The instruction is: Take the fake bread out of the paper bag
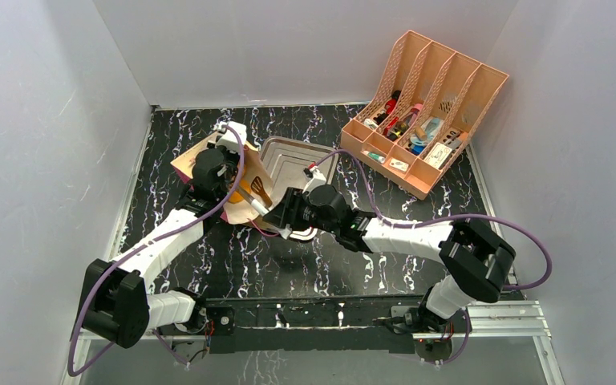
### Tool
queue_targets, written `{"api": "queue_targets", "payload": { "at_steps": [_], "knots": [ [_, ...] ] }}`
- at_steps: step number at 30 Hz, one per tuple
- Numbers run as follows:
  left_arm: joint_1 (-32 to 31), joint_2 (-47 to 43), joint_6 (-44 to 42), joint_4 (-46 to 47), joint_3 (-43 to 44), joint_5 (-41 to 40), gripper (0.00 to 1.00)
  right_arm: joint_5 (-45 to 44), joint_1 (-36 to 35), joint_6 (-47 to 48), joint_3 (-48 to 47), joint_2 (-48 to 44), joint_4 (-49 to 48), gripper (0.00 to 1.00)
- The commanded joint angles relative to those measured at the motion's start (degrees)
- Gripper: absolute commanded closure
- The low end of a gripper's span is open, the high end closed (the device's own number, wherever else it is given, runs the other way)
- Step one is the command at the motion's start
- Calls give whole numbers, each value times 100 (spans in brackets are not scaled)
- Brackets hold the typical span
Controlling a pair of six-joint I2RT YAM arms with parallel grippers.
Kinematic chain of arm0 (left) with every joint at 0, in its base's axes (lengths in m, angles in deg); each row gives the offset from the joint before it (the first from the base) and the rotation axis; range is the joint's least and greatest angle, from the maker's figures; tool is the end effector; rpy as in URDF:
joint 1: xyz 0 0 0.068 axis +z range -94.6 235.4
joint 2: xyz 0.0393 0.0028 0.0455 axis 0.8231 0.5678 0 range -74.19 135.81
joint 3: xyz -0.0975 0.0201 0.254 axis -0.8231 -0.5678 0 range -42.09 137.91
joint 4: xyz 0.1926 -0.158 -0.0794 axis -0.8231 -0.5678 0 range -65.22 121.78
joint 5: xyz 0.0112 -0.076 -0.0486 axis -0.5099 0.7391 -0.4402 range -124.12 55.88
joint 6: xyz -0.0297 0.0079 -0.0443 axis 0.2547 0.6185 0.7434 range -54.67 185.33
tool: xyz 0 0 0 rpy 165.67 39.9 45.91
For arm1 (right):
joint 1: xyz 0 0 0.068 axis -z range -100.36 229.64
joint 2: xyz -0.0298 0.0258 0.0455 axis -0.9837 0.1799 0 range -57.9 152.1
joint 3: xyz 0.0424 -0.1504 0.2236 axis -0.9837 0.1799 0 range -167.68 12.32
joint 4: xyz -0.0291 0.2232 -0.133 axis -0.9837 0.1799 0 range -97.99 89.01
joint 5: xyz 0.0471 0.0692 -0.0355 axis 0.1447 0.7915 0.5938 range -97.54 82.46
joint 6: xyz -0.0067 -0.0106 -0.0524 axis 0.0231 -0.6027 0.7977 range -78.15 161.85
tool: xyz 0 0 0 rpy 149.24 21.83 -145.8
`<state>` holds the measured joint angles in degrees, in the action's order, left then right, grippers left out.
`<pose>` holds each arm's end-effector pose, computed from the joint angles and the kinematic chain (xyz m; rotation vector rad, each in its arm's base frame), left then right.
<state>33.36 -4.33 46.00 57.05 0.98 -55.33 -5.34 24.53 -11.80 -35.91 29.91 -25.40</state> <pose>0.2662 -0.0939 0.3016 0.2876 1.5754 0.2587 0.1924 0.2784 0.2261 -0.0561 2.1890 1.2210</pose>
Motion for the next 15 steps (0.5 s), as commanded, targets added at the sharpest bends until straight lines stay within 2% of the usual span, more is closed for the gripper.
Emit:
{"api": "queue_targets", "payload": {
  "at_steps": [1,4,9,15],
  "knots": [
    [-19,-122,131,88,12,-85,100,127,62,100,-350,15,-438,51],
    [-19,-118,123,77,17,-76,100,144,72,101,-383,43,-415,54],
    [-19,-117,110,95,-21,-91,100,133,84,102,-344,-31,-391,80],
    [-19,-71,54,109,-53,-123,100,-11,71,239,-252,-430,-179,95]
  ]
}}
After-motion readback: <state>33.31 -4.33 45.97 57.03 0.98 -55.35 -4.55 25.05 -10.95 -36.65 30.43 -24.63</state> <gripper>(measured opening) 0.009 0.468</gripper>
